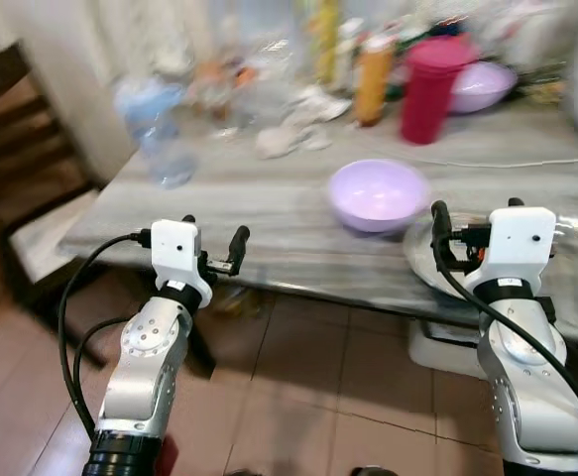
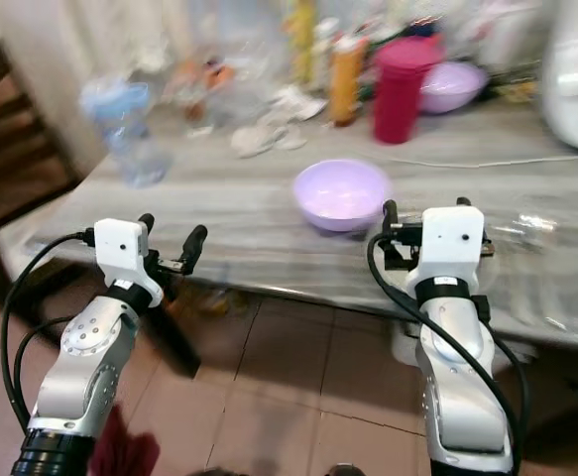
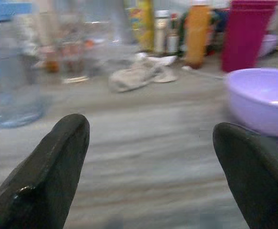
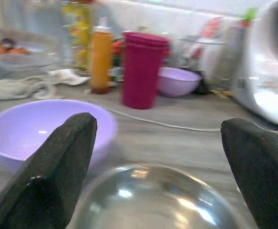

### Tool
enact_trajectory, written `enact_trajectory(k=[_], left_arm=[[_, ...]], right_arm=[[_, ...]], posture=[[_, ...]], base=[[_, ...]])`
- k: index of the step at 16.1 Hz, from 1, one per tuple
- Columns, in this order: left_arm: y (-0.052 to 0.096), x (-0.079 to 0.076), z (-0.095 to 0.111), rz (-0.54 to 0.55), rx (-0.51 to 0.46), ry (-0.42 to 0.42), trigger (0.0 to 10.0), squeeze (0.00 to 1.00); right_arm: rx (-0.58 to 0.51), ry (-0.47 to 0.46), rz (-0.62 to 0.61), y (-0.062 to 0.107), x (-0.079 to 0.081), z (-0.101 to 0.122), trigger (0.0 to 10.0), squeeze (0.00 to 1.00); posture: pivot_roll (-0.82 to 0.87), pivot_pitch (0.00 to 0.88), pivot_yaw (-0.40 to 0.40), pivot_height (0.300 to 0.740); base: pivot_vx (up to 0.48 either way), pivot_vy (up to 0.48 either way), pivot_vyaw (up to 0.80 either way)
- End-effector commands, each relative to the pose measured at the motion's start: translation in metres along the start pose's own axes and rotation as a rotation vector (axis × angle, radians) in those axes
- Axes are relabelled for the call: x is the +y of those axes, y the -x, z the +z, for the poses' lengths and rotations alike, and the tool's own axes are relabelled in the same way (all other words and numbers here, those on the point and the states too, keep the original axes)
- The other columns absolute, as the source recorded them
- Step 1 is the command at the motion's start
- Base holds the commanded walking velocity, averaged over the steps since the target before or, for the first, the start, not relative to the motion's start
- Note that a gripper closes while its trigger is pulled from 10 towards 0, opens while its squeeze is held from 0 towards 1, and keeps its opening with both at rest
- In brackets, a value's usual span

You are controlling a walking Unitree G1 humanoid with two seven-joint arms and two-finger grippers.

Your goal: Setting the table

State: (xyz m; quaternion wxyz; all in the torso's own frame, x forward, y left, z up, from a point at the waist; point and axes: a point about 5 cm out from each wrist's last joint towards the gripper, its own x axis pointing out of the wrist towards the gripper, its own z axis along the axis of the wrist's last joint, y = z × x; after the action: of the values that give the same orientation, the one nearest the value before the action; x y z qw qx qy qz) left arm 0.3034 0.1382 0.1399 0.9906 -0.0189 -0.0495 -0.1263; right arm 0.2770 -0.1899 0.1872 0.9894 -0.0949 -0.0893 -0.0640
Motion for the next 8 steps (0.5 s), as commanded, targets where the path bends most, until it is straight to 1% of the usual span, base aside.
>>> enact_trajectory(k=[1,8], left_arm=[[0.0003,0.0005,-0.0005,0.010,0.005,-0.009,10.0,0.00],[0.0024,-0.0057,-0.0042,-0.003,0.017,0.002,10.0,0.00]], right_arm=[[-0.003,-0.008,-0.007,-0.0005,-0.0021,0.0008,10.0,0.00],[-0.001,-0.010,0.008,-0.0035,0.0001,0.0014,10.0,0.00]], posture=[[-0.26,0.094,0.090,0.740],[-0.26,0.100,0.076,0.740]], base=[[-0.247,0.000,-0.54],[-0.275,0.000,-0.76]])
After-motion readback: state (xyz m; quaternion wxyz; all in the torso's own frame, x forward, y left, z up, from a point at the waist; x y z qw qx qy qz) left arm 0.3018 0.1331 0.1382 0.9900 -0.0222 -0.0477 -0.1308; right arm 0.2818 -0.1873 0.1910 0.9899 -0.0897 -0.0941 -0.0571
